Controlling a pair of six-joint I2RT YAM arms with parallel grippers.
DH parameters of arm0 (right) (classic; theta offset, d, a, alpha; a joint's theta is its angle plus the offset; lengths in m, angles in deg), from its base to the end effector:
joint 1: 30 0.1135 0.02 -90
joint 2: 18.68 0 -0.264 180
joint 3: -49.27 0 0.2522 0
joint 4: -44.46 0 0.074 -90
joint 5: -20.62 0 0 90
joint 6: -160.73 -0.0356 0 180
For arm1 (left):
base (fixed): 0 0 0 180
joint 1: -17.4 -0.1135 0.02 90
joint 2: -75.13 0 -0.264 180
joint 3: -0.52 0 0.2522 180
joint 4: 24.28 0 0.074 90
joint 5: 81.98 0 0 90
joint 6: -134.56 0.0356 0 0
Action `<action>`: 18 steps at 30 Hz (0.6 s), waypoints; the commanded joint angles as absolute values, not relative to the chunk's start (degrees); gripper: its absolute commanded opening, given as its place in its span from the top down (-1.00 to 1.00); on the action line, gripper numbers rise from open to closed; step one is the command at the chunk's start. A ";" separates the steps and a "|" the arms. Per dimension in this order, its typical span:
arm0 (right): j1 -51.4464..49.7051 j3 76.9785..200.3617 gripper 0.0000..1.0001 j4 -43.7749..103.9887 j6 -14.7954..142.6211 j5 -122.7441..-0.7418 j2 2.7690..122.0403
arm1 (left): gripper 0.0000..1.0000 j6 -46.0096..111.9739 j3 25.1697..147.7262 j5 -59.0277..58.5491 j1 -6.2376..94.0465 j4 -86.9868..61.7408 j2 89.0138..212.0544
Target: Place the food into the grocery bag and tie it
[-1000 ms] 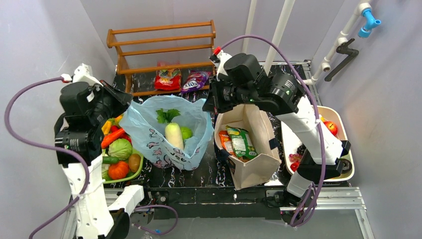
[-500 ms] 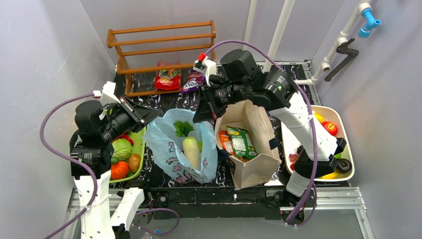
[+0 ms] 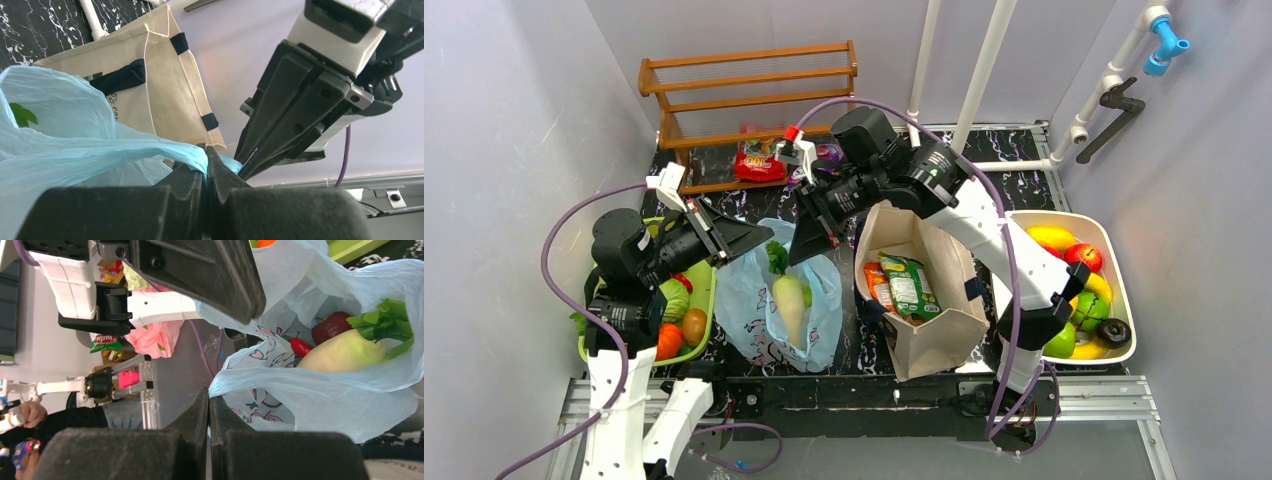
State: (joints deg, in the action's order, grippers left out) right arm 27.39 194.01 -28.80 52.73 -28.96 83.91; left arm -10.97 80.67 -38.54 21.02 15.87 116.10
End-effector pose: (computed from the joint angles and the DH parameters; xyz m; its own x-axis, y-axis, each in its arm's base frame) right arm 0.1698 0.3082 0.4882 -0.5554 -0.4316 -0.7107 -0.8084 0.0800 0.5832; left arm 0.1128 -0.0330 0.4443 -0.6427 -0.5273 -0.5558 0.4207 0.3633 -0.8313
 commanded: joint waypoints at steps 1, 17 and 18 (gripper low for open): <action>27.41 192.92 0.97 -22.15 52.80 -21.99 85.76 | 1.00 -10.24 78.27 -41.17 21.62 12.58 113.21; 28.19 188.62 0.97 -18.63 52.86 -20.40 87.95 | -0.43 4.20 86.28 -30.05 21.97 37.65 111.52; 28.19 188.38 0.97 -18.53 52.87 -20.39 87.86 | -0.47 4.51 87.02 -29.03 21.98 38.83 111.60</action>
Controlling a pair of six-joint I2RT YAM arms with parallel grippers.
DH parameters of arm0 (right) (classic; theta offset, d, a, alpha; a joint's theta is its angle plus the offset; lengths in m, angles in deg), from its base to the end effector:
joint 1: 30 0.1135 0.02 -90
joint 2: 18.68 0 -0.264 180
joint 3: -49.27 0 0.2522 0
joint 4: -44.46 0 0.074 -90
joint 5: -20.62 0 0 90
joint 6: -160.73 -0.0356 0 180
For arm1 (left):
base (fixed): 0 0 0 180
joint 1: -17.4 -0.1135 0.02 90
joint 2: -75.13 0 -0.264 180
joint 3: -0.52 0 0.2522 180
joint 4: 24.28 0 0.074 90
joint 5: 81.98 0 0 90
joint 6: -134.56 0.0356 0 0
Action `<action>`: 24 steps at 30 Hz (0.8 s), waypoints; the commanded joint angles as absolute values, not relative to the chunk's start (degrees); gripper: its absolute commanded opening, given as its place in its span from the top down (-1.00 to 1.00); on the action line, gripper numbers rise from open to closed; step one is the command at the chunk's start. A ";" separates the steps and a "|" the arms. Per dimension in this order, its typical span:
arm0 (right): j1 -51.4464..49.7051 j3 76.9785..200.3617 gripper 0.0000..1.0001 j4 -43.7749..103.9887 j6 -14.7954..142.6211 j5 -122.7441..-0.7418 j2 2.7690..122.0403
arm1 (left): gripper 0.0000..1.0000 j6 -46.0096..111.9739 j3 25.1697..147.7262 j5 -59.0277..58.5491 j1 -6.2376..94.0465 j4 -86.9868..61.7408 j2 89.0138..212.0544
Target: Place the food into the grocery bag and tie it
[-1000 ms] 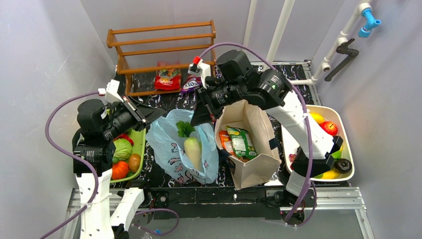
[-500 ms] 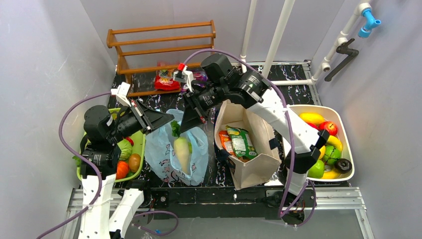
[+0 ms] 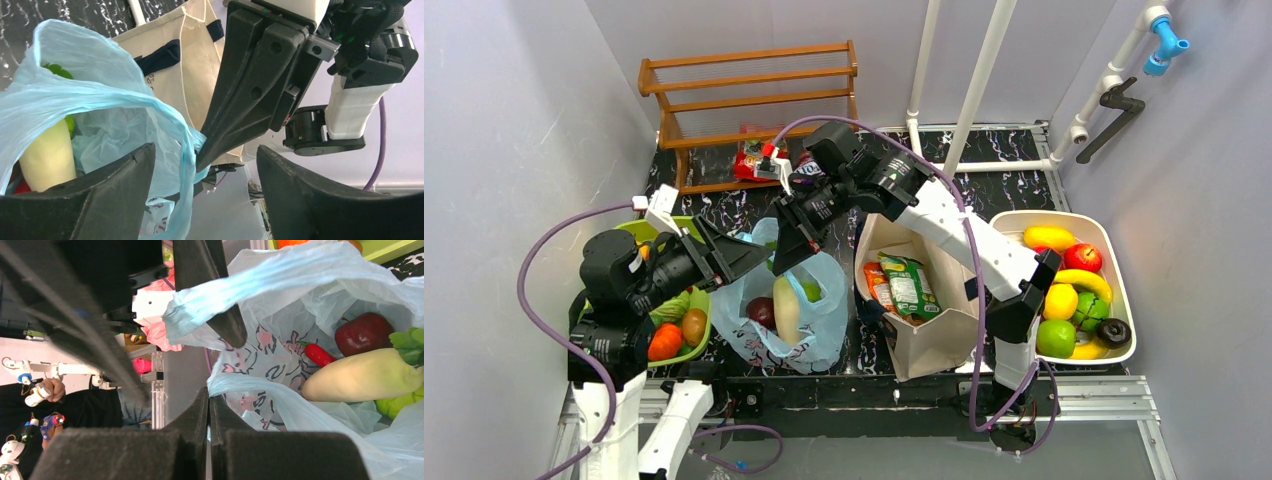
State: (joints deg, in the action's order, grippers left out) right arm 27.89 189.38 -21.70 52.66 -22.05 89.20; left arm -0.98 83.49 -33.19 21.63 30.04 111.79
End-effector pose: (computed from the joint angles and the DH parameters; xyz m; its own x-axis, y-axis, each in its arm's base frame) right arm 0.1882 0.3492 0.4445 -0.5607 -0.4980 -0.6615 -0.7620 -0.0021 0.6475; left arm 0.0803 -0.0295 0.4394 -0.6013 -0.4939 -0.6281 0.3954 0.4991 -0.7711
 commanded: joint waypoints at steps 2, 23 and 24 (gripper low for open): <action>28.19 188.13 0.97 -18.56 52.86 -20.42 87.85 | -0.51 5.48 89.59 -25.45 21.98 43.01 112.30; 28.19 189.90 0.97 -18.37 52.88 -18.24 90.42 | 0.18 26.30 83.80 -4.64 21.98 35.32 100.66; 28.19 189.94 0.97 -18.41 52.86 -18.22 90.54 | 0.16 26.73 81.82 -5.69 21.98 33.18 100.07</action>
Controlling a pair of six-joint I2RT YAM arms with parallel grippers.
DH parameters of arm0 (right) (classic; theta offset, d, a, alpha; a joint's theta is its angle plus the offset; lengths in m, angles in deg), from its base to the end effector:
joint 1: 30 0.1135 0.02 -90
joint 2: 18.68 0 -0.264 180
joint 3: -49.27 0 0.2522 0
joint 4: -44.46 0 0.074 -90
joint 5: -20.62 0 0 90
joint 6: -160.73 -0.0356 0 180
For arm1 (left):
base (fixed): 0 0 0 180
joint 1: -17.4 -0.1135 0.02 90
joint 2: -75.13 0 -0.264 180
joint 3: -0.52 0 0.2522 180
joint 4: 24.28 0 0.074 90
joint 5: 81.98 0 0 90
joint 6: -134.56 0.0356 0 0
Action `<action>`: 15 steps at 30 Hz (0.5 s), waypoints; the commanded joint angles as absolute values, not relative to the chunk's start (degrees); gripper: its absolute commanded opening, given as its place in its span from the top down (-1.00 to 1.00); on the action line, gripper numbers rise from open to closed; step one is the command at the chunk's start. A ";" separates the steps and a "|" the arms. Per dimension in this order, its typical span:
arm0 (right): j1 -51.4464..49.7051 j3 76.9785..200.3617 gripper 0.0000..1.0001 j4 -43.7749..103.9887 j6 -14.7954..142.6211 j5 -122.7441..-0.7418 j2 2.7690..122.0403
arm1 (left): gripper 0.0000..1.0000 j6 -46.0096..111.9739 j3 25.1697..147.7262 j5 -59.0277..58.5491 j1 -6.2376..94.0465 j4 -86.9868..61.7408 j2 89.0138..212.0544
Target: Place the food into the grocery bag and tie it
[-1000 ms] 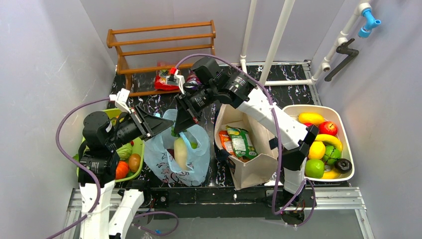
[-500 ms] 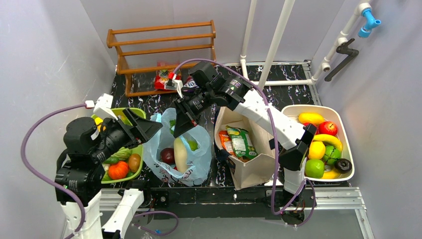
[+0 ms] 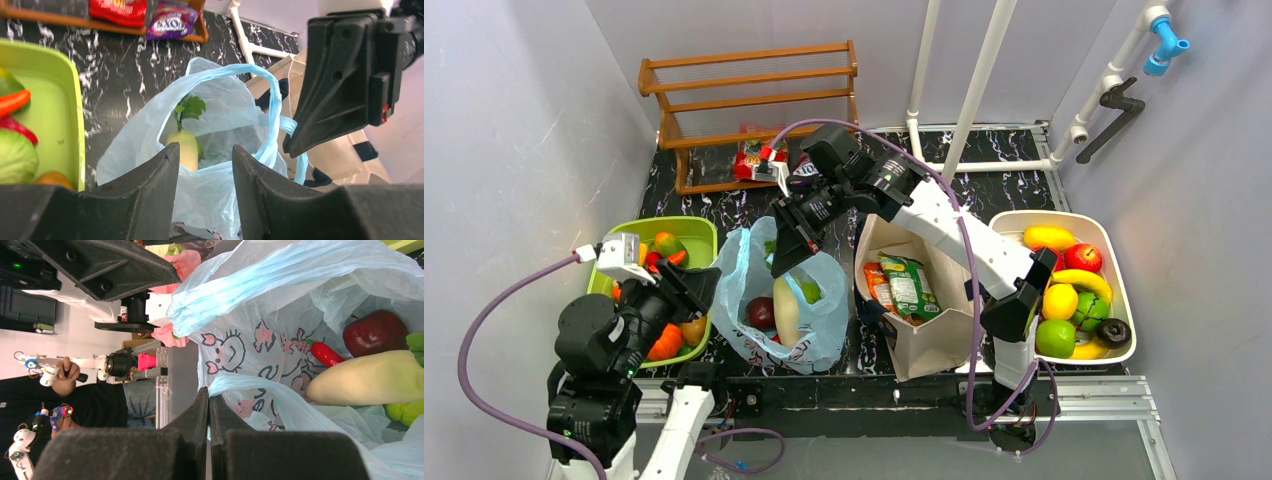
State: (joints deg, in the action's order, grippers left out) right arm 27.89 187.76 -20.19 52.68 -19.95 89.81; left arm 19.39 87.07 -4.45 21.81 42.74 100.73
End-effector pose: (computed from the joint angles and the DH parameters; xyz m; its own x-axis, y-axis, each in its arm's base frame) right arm 0.1908 0.3549 0.4347 -0.5610 -0.5148 -0.6483 -0.7459 -0.0253 0.6655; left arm 0.0119 -0.0086 0.4365 -0.2184 -0.3997 -0.8903 0.2169 0.8696 -0.4436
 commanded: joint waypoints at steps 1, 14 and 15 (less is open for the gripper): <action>28.19 189.99 0.97 -18.43 52.88 -18.27 90.62 | 0.14 26.64 79.99 -6.49 21.98 30.49 99.20; 28.16 189.69 0.97 -19.20 53.90 -18.40 90.58 | 0.08 41.17 73.08 -25.91 23.12 17.06 98.66; 28.18 189.69 0.97 -19.26 54.10 -18.48 90.65 | 0.08 42.40 73.72 -26.93 23.39 18.11 99.02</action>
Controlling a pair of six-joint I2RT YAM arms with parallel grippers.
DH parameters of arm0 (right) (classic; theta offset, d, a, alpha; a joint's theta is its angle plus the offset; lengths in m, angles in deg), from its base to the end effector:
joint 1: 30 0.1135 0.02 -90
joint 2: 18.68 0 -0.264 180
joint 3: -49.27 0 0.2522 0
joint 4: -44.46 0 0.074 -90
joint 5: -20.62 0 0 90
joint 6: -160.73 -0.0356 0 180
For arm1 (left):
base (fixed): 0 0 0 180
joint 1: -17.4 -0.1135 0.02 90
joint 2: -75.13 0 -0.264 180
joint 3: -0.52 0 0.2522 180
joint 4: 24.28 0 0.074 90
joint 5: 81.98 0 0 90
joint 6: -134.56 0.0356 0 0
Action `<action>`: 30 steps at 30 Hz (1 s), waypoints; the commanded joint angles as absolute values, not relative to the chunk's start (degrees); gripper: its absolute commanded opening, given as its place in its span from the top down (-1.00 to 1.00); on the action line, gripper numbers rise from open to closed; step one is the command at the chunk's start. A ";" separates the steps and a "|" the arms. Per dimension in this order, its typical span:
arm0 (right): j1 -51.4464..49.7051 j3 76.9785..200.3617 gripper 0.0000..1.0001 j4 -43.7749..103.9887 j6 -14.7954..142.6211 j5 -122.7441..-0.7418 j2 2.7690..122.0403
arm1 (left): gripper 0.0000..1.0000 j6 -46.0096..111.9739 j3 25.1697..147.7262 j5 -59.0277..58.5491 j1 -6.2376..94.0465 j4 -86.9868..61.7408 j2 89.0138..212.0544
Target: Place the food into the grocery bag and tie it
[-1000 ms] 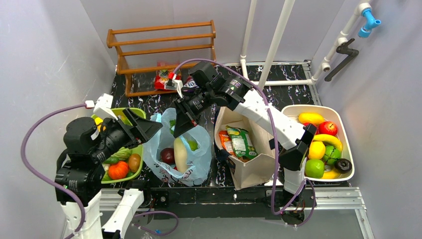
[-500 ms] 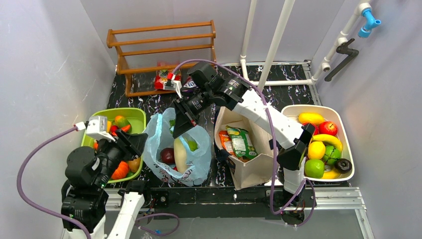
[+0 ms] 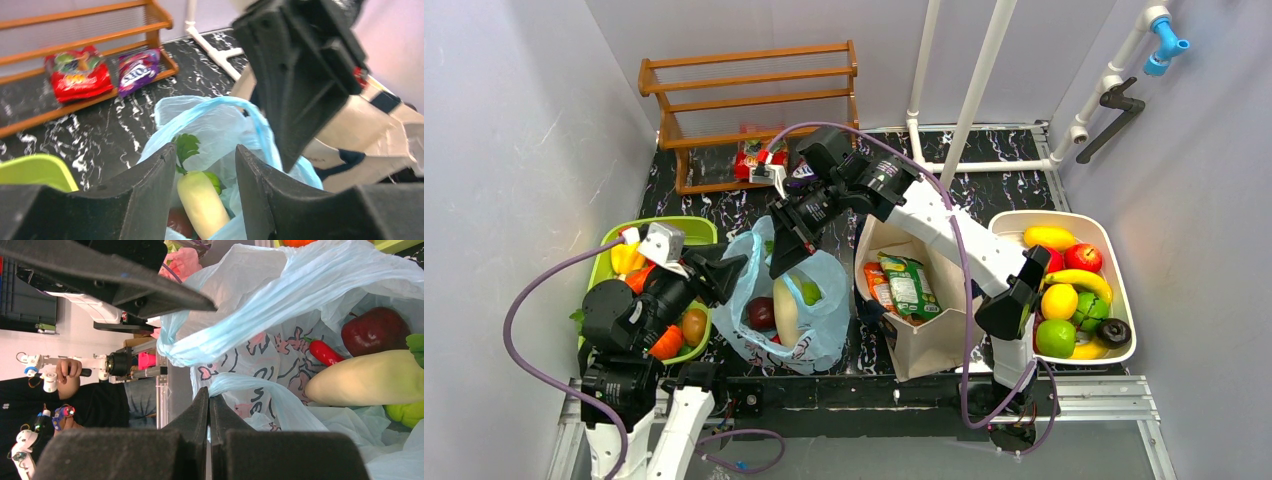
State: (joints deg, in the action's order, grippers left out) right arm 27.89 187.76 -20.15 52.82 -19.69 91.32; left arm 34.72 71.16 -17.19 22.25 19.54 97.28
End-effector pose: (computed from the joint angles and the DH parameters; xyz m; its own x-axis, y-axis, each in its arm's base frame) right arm 0.1951 0.3620 0.4247 -0.5674 -0.5298 -0.6304 -0.7366 -0.0157 0.6761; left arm 0.0470 -0.0192 0.4105 -0.0054 -0.1547 -0.9879 0.5060 0.8517 -0.1362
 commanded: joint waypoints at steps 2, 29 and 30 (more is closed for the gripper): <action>28.19 189.75 0.97 -19.25 54.28 -18.41 90.70 | 0.12 44.17 74.50 -29.13 23.76 19.73 99.19; 28.16 191.53 0.97 -18.98 53.83 -16.56 91.32 | 0.33 67.53 74.16 -41.47 25.48 23.87 105.59; 28.15 191.51 0.97 -18.88 53.72 -16.44 91.28 | 0.32 67.09 73.49 -42.16 25.47 22.64 105.45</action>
State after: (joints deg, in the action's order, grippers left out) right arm 27.89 189.25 -20.17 53.14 -18.23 91.41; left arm 65.75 74.99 -38.37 25.13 24.33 104.56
